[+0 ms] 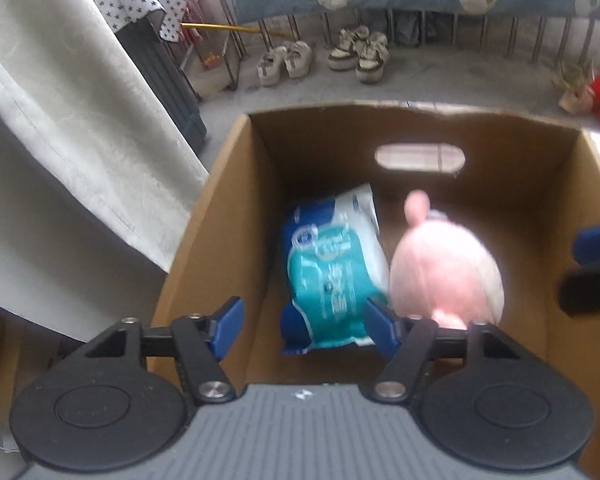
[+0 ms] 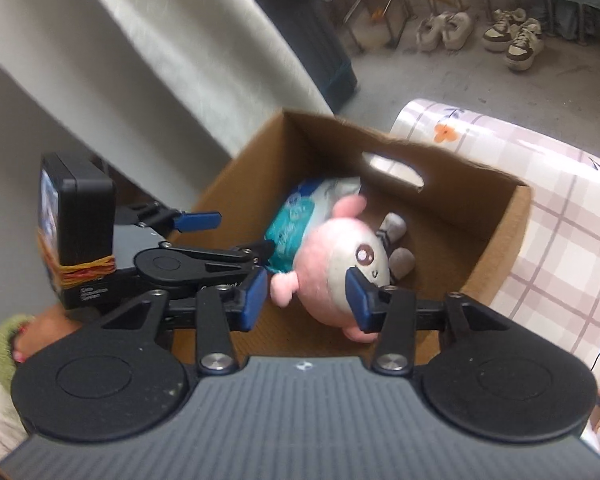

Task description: Organize soft objects

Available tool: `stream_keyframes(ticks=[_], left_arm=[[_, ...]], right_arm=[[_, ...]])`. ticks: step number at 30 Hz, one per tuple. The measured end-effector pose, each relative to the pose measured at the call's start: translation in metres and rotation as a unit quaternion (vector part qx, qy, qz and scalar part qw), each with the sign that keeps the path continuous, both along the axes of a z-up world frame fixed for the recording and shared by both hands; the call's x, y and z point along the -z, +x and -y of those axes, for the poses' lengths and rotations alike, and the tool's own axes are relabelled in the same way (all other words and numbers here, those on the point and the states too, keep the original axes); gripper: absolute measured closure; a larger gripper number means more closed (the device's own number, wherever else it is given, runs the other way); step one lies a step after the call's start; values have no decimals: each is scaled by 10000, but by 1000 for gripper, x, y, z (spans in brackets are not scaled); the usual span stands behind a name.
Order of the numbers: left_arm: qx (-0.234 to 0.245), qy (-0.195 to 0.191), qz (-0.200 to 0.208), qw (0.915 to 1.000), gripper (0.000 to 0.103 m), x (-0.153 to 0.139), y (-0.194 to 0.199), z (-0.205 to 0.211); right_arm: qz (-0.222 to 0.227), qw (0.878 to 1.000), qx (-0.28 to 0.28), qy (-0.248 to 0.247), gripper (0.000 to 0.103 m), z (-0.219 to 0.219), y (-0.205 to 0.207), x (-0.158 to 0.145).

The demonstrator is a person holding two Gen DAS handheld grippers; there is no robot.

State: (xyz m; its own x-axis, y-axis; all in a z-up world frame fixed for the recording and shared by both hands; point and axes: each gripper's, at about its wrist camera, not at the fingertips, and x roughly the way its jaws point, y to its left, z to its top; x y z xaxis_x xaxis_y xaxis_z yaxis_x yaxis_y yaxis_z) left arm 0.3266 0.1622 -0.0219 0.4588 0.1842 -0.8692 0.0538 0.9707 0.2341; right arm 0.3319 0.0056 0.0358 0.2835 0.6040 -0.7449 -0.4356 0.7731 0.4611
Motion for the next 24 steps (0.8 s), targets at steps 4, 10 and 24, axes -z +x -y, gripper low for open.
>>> stream_keyframes(ticks=[4, 10, 24], left_arm=[[247, -1, -204, 9995, 37, 9, -4, 4], [378, 162, -396, 9984, 36, 33, 1, 13], [-115, 607, -341, 9975, 33, 34, 8, -11]], right_arm=[[-77, 9997, -31, -233, 74, -18, 13, 3], [-241, 9993, 40, -278, 74, -29, 30, 11], [-646, 9963, -113, -550, 72, -53, 41, 43]])
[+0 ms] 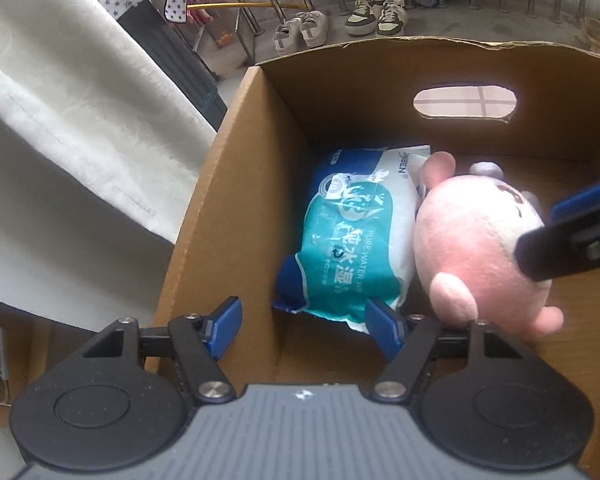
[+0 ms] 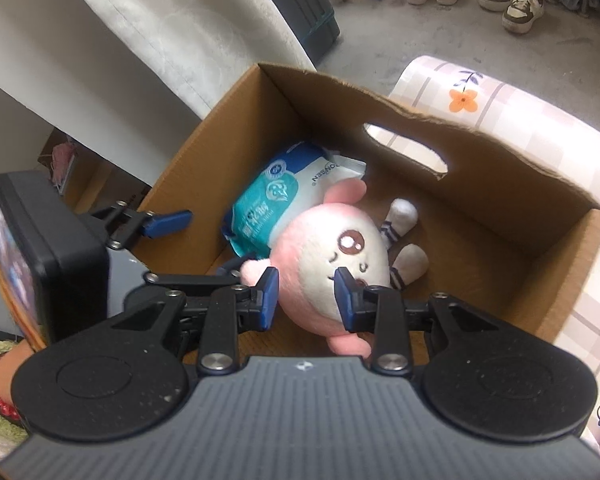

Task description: Organize soft objects

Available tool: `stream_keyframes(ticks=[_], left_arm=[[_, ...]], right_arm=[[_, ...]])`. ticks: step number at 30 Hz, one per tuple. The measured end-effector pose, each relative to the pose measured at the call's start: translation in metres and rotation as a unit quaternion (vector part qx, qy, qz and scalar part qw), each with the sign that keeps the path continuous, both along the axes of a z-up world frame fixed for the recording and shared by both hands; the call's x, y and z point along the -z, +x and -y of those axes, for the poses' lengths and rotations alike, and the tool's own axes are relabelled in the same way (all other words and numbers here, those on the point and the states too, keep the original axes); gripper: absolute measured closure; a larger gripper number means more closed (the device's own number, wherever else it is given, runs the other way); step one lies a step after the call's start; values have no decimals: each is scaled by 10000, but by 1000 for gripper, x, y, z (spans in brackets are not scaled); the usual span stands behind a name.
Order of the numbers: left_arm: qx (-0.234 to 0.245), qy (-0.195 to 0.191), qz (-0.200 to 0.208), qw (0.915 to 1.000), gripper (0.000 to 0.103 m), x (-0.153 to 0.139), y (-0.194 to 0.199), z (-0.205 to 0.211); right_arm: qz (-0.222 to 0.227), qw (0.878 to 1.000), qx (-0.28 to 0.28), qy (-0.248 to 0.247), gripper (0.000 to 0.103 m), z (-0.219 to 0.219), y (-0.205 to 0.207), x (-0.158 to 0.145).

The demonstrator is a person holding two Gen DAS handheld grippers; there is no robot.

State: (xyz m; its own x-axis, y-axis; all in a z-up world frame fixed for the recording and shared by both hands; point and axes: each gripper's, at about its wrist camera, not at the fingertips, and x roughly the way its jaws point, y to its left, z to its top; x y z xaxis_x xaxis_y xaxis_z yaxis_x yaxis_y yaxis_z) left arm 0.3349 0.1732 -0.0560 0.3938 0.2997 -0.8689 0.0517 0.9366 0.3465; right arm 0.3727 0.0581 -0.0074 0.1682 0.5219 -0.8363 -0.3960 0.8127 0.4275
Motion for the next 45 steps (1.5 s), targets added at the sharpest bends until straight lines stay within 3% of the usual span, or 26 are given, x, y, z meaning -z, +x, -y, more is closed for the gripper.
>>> stream_keyframes(ticks=[10, 18, 22, 29, 35, 37, 45], left_arm=[[91, -124, 79, 9999, 27, -9, -9, 7], [173, -388, 440, 9981, 17, -43, -42, 24], [230, -454, 710, 9962, 15, -66, -65, 36], [311, -521, 1097, 9921, 15, -103, -108, 53], [505, -650, 1367, 9872, 15, -130, -155, 72], [634, -786, 1445, 9843, 13, -138, -176, 82], [1487, -1497, 1734, 9620, 8, -148, -250, 136]], right_arm=[[-151, 9995, 237, 145, 72, -13, 13, 5], [357, 9969, 387, 592, 71, 28, -16, -40], [650, 9941, 419, 757, 61, 53, -40, -65], [1008, 9896, 422, 933, 56, 92, -91, -102], [1274, 9814, 552, 1325, 49, 149, -152, -135], [1412, 9773, 673, 1432, 40, 178, -178, -144], [2060, 9562, 1434, 1503, 26, 323, -296, -154]])
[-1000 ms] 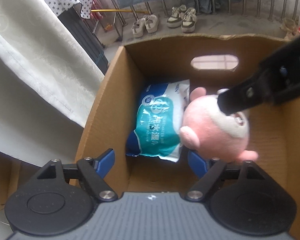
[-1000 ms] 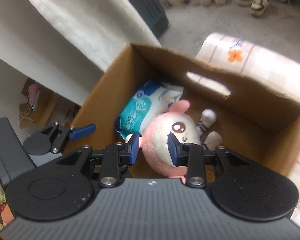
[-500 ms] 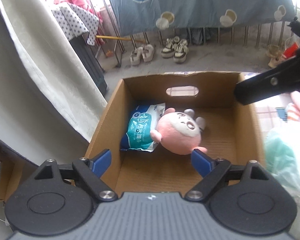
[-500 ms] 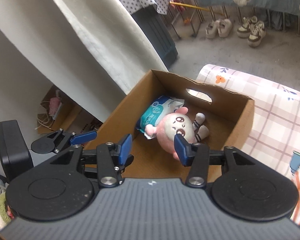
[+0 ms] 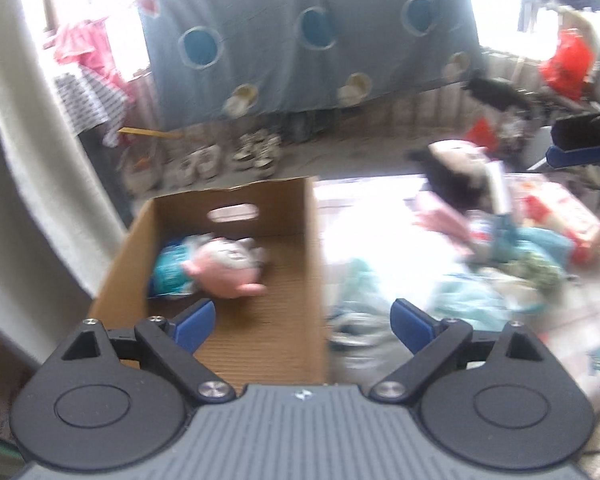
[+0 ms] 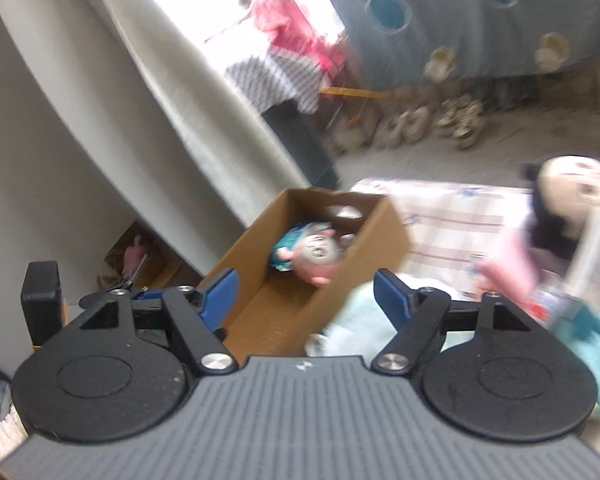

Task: Organize soft objects
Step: 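Withdraw both grippers from the box back toward the pile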

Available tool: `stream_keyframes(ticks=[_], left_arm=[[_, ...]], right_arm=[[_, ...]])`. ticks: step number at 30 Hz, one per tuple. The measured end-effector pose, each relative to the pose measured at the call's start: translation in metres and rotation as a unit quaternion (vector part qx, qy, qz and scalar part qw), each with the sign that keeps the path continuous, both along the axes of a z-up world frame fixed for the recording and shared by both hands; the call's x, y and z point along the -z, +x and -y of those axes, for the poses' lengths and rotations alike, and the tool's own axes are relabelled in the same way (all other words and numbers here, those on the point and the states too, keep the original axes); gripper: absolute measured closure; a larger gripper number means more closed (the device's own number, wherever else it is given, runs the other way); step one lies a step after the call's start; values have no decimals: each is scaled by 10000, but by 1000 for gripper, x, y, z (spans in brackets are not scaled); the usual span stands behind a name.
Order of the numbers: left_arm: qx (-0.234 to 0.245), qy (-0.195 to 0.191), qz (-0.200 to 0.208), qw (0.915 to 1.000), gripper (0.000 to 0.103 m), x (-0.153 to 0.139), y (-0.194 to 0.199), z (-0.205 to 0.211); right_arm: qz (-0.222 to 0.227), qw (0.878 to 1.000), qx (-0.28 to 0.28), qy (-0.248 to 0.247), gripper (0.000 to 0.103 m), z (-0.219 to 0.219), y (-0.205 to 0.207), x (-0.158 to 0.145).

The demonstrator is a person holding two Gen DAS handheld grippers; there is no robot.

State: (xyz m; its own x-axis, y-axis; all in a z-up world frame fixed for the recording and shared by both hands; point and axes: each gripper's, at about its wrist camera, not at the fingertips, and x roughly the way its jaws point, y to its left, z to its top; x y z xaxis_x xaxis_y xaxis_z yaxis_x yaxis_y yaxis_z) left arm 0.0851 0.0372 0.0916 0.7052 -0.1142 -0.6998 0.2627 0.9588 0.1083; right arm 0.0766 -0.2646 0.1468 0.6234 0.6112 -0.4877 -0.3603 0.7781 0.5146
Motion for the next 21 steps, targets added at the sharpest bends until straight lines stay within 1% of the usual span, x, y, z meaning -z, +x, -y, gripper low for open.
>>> stream_keyframes(ticks=[3, 7, 11, 13, 15, 17, 19, 21], left_arm=[[324, -193, 48, 9993, 8, 7, -19, 34], [841, -358, 4, 9958, 8, 20, -35, 86], [1300, -503, -200, 9900, 8, 37, -36, 144], [1420, -589, -260, 9878, 8, 47, -31, 167], [1513, -553, -377, 9862, 8, 58, -23, 188], [1539, -506, -510, 9855, 8, 71, -13, 206], [1541, -485, -584, 9851, 10, 85, -5, 221], [1542, -451, -542, 9855, 14, 96, 0, 231]], right_arm=[[33, 9992, 392, 111, 25, 52, -37, 16], [-33, 9953, 876, 413, 24, 115, -73, 50], [-196, 9889, 1302, 686, 24, 163, -85, 89], [-283, 9851, 1477, 836, 24, 181, -84, 106], [-388, 9814, 1696, 809, 24, 191, -79, 123], [-545, 9799, 1758, 763, 24, 188, -66, 139], [-696, 9818, 1639, 664, 24, 182, -54, 151], [-767, 9849, 1500, 403, 25, 168, -37, 158]])
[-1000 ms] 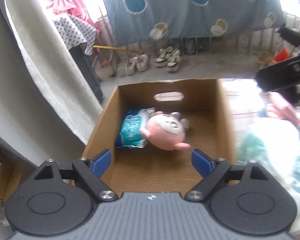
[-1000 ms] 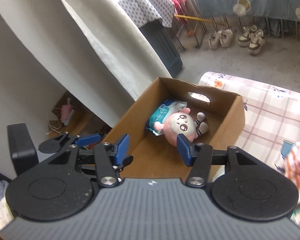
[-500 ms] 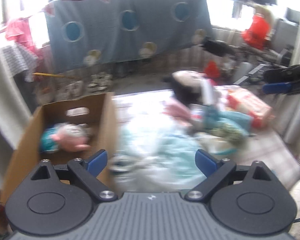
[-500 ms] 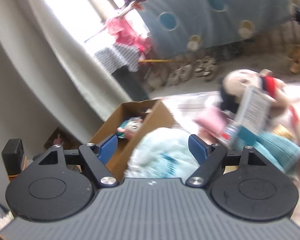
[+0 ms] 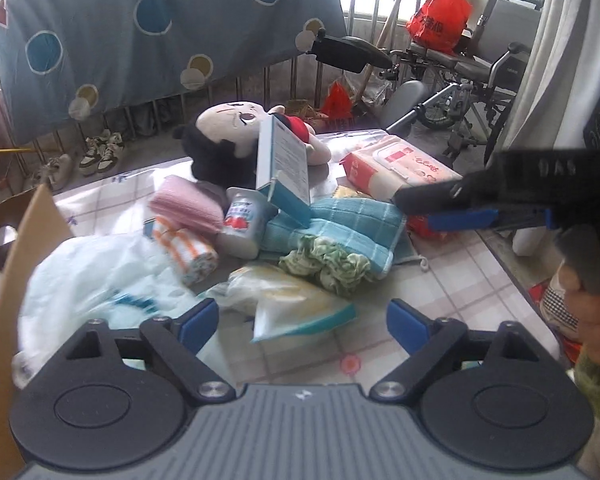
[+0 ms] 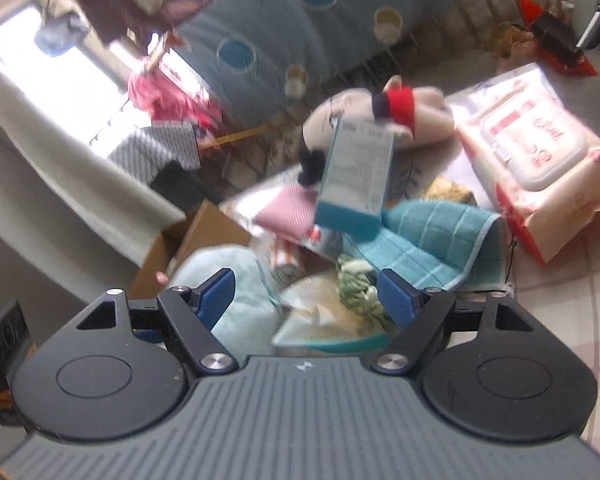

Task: Organize soft objects
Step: 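Withdraw both grippers from the box back toward the pile, then grasp the green floral scrunchie with the right gripper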

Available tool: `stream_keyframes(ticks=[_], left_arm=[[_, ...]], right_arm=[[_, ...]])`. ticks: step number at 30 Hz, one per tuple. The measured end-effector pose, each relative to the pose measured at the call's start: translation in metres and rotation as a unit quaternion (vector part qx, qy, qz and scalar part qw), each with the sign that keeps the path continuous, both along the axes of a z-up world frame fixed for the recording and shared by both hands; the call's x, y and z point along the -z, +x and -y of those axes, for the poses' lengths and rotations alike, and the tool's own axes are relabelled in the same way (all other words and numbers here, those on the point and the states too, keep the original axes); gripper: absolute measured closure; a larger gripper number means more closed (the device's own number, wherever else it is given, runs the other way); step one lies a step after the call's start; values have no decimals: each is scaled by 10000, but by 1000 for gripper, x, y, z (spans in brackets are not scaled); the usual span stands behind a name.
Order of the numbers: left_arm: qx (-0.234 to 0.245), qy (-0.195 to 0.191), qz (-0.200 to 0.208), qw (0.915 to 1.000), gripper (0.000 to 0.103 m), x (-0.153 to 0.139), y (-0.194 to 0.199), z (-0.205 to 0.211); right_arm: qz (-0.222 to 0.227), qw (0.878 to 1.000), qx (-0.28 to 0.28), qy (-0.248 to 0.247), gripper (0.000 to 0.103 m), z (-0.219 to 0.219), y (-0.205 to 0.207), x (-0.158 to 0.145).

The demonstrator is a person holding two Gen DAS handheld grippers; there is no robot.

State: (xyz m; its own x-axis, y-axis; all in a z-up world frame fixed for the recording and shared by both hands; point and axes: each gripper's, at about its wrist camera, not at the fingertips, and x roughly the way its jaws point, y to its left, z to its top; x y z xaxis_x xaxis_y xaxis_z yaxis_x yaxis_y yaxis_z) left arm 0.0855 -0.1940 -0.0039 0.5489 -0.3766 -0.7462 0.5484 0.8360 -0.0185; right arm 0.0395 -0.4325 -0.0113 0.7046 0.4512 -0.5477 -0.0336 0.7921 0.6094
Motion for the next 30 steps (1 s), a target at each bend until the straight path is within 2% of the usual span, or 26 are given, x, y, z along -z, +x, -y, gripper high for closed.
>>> stream_keyframes(ticks=[2, 6, 10, 12, 14, 17, 19, 20, 23, 24, 30], left_arm=[[6, 118, 20, 9999, 19, 11, 4, 7], [7, 333, -169, 9993, 37, 30, 11, 11], [1, 300, -375, 9988, 41, 40, 14, 6], [1, 321, -458, 9984, 45, 45, 17, 6], [-35, 325, -555, 9979, 45, 50, 22, 7], [-112, 393, -500, 9979, 48, 52, 27, 11], [-208, 392, -468, 9979, 66, 52, 30, 12], [-256, 426, -468, 9977, 84, 52, 31, 12], [-336, 313, -553, 9974, 91, 50, 33, 9], [-344, 274, -579, 9974, 101, 49, 32, 7], [-147, 108, -697, 9974, 102, 42, 12, -2]], right_arm=[[-28, 9994, -203, -262, 27, -13, 11, 5], [-63, 9945, -521, -904, 42, -37, 33, 14], [-42, 9858, -756, -1499, 53, -55, 49, 26], [-74, 9814, -844, -1721, 64, -61, 55, 36], [-35, 9790, -894, -1831, 88, -64, 56, 42], [18, 9817, -843, -1709, 95, -58, 55, 47], [16, 9841, -830, -1569, 97, -53, 53, 48], [8, 9855, -827, -1481, 98, -50, 52, 49], [-6, 9886, -809, -1274, 99, -46, 48, 51], [-15, 9895, -811, -1195, 99, -44, 45, 51], [-54, 9929, -876, -798, 99, -42, 18, 50]])
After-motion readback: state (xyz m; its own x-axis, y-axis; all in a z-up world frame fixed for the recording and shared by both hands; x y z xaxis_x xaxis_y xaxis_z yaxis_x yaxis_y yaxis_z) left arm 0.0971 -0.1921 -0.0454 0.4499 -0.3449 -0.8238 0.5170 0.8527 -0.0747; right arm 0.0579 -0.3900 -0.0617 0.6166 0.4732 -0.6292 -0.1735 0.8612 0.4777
